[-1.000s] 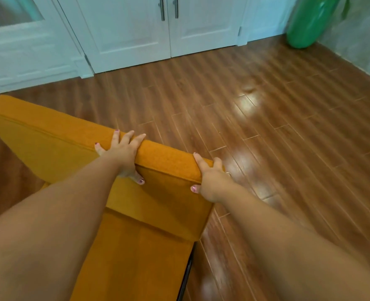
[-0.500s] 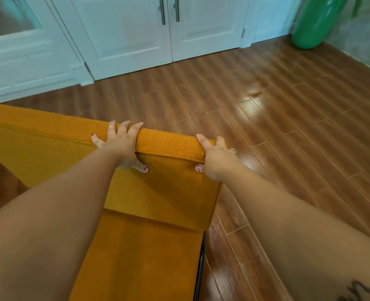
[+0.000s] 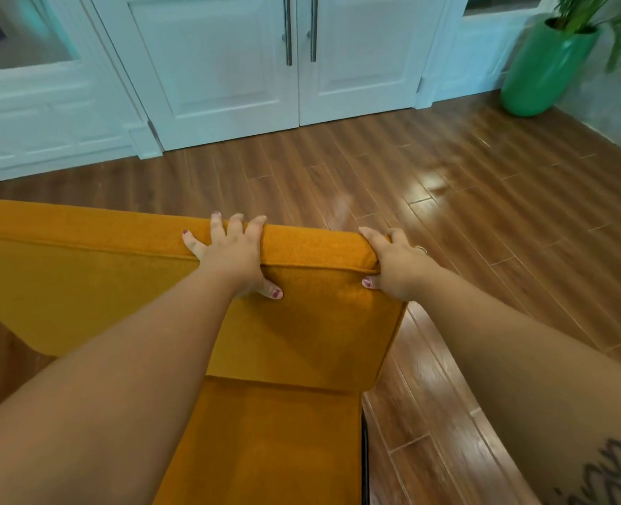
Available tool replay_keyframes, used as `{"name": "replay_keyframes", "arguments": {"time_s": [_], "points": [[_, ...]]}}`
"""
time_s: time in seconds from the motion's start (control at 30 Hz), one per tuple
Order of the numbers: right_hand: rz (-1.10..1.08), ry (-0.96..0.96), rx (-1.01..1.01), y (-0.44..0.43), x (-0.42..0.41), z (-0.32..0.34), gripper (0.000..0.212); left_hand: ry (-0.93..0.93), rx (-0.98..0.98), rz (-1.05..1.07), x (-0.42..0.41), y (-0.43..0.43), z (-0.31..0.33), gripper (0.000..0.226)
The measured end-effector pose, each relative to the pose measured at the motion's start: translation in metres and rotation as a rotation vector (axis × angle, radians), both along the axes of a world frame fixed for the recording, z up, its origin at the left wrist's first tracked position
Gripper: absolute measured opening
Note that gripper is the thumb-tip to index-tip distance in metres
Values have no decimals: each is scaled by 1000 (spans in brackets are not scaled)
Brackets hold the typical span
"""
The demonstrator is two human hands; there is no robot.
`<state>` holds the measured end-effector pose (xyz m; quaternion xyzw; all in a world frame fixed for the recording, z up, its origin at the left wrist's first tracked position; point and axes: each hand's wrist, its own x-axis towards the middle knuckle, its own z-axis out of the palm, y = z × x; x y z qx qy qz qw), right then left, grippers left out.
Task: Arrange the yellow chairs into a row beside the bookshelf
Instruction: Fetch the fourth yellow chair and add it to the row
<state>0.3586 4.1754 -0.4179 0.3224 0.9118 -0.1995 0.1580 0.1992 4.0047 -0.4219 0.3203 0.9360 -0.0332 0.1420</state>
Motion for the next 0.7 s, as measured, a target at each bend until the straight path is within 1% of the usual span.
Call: {"name": "replay_keyframes", "arguments": {"time_s": [0.33,0.47,0.7], "points": [[37,4,-12,34,-34,1,80,-9,-3,48,-27,28,-1,125],[93,18,-17,52,-53,-1,79,-1,-15,81,-40,40,2,125],[212,16,-55,88,-85,-1,82,-13,-87,211,-60,68,6,129]]}}
